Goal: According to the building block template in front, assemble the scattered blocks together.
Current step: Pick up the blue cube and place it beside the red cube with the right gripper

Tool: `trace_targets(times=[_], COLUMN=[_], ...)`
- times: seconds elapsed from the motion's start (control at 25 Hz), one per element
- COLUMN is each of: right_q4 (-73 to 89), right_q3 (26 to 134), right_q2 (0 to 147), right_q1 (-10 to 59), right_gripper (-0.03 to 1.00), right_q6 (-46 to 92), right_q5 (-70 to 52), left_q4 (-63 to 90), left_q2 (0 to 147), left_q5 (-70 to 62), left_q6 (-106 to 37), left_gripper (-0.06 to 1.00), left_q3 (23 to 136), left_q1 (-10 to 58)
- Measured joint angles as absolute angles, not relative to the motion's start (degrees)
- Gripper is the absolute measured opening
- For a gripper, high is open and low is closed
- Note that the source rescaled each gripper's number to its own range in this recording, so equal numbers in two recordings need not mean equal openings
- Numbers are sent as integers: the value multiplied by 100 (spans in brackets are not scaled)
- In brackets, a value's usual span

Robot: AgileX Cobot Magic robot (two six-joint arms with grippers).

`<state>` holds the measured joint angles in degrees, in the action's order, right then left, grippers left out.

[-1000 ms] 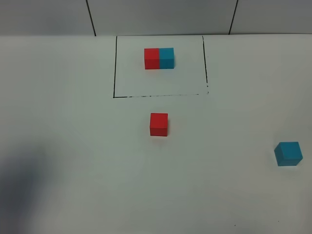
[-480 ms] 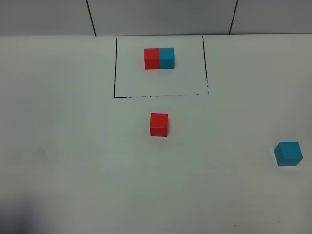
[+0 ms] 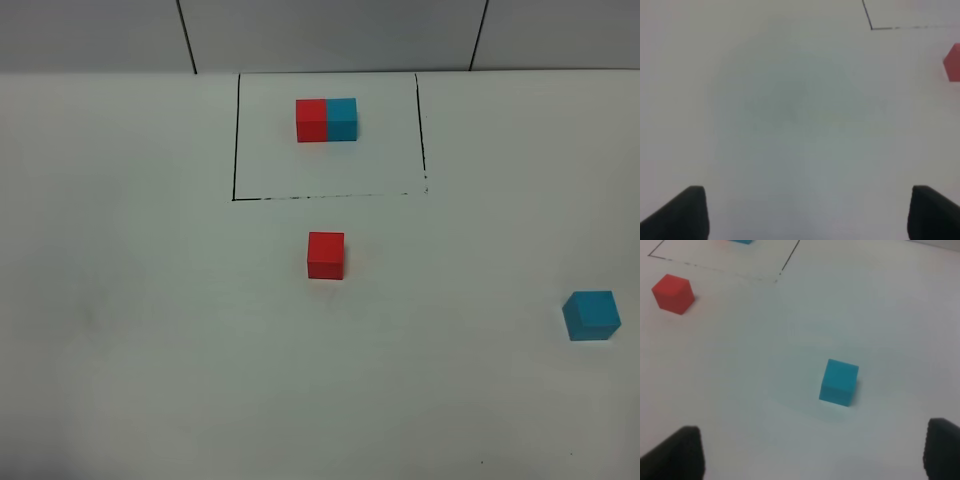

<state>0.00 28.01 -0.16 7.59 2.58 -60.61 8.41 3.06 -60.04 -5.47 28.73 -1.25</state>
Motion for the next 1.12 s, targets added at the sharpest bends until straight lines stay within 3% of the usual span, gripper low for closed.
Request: trace_targets(times=[1.12], right_q4=[0], right_q3=[2801], right_q2=[-16], right_q1=[759], right_gripper=[100], right_q6=[258], right_q5=[-6061], left_q4=[852], left_q2=[-27], left_q5=[-5981], left_q6=[-576], left_gripper=[85], left_q3=[2873], left_q1=[-125])
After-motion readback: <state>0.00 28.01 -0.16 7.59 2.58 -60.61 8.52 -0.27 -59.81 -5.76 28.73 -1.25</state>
